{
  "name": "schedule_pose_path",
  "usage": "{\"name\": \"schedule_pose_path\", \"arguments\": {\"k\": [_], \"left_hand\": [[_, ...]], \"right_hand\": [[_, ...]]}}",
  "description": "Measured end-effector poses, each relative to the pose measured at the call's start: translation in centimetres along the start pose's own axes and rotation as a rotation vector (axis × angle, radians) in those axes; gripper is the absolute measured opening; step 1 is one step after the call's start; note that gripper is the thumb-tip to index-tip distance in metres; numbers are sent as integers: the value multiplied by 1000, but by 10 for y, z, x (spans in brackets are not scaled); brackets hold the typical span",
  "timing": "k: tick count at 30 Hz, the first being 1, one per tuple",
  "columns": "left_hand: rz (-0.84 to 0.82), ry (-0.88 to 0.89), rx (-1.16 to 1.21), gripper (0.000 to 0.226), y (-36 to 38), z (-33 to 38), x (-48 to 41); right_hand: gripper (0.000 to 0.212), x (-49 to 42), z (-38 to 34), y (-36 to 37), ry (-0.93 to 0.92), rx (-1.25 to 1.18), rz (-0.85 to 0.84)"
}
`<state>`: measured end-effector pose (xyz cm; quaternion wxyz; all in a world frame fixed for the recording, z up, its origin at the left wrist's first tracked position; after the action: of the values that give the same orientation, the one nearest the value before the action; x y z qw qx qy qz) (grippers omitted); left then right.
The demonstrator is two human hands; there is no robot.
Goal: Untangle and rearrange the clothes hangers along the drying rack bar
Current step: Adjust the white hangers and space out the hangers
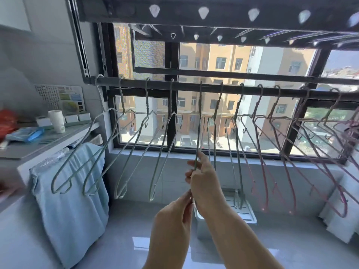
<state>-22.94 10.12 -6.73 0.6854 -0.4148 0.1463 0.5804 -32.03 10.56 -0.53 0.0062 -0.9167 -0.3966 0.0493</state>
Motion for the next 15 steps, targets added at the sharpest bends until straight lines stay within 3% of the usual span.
{"name": "schedule_pose_path", "arguments": {"k": [7, 10, 12, 15], "left_hand": [[26, -29, -18, 26, 8, 5, 2], [51, -51, 5, 30, 3, 8, 8], [110, -116, 27, 31, -7, 10, 13], [302, -43, -79, 21, -31, 15, 14]], "right_hand": [[59, 1, -6, -9, 5, 50, -119], [64, 7, -10, -10, 7, 198, -218], [75, 9, -11, -11, -81, 285, -246], [75, 20, -25, -11, -290, 434, -259]]}}
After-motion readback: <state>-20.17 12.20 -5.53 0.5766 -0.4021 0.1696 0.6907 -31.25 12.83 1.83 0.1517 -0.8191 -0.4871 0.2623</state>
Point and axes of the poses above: each hand's wrist, its own x-axis away from the middle knuckle, its own y-axis out of the palm, z = x × y, the point moved 2 cm from there along -x, towards the middle knuckle, and after that the axes turned 5 degrees about z, right-handed, at the moved point
